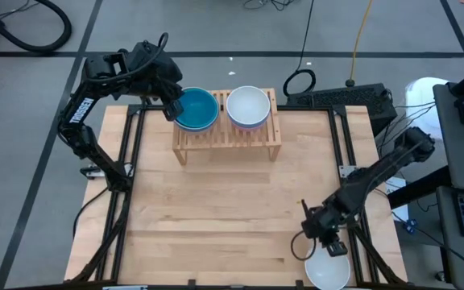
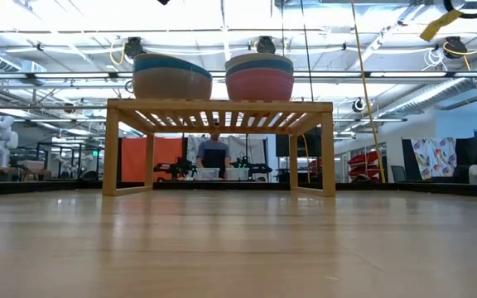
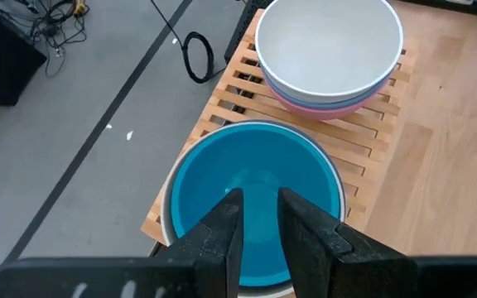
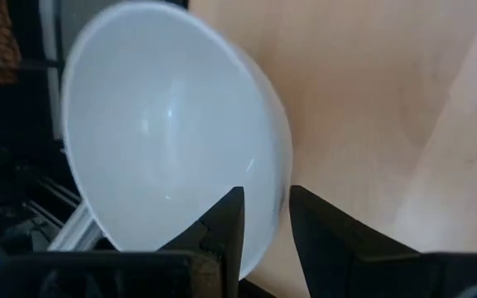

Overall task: Place and stack bowls onto a shelf
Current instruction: Stack the white bowl on top of the white bowl on the shelf

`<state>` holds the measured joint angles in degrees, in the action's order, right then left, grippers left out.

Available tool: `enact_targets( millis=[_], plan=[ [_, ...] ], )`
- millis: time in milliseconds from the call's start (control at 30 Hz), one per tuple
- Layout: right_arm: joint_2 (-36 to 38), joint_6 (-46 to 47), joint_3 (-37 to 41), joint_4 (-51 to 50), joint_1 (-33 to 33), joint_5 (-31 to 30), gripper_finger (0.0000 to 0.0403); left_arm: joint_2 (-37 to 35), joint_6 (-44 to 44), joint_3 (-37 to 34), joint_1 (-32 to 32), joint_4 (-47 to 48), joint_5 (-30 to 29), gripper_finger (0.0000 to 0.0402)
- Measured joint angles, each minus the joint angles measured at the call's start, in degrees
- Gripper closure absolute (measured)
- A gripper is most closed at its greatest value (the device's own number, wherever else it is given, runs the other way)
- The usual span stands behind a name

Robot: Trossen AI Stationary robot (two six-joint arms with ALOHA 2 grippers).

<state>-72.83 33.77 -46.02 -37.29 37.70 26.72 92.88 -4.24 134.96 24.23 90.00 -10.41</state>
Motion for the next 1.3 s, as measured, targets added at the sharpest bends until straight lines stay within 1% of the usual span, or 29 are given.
enact_targets(
  millis=[167,300,367,433,500,600,633,733,833,967,1100,1200,1300],
  plan=[
    [-4.0,-0.4,0.0,1.1,2.5,-0.7,0.0312,0.0,0.0,0.0,0.0,0.0,0.0,0.0319],
    [-7.2,-0.6,0.0,2.7,3.9,-6.7,0.0312,0.0,0.0,0.0,0.0,0.0,0.0,0.0319],
    [-8.6,-0.7,0.0,3.8,4.1,-7.4,0.0314,0.0,0.0,0.0,0.0,0.0,0.0,0.0319],
    [-9.8,-1.3,0.0,4.4,4.1,-7.3,0.0322,0.0,0.0,0.0,0.0,0.0,0.0,0.0319],
    [-10.7,-0.5,0.0,5.3,4.0,-7.3,0.0340,0.0,0.0,0.0,0.0,0.0,0.0,0.0319],
    [-11.2,2.6,0.0,6.5,3.3,-7.3,0.0384,0.0,0.0,0.0,0.0,0.0,0.0,0.0319],
    [-11.3,3.6,0.0,6.6,3.1,-7.3,0.0393,0.0,0.0,0.0,0.0,0.0,0.0,0.0319],
    [-11.2,5.9,0.0,7.4,2.6,-8.1,0.0396,0.0,0.0,0.0,0.0,0.0,0.0,0.0319],
    [-10.7,6.0,0.0,8.4,1.8,-8.5,0.0400,0.0,-0.1,0.0,0.0,0.0,0.0,0.0319],
    [-7.4,6.4,-0.8,7.9,-1.3,-9.5,0.0401,0.0,-0.1,0.0,0.0,0.0,0.0,0.0319],
    [-3.4,7.5,-4.3,2.7,-5.1,-15.7,0.0401,0.0,-0.1,0.0,0.0,0.0,0.0,0.0319],
    [-1.3,6.1,-8.9,-4.4,-8.5,-19.7,0.0402,0.0,-0.1,0.0,0.0,0.0,0.0,0.0319],
    [-0.2,3.9,-14.8,-11.9,-12.6,-21.0,0.0402,0.0,-0.1,0.0,0.0,0.0,0.0,0.0319]
  ],
)
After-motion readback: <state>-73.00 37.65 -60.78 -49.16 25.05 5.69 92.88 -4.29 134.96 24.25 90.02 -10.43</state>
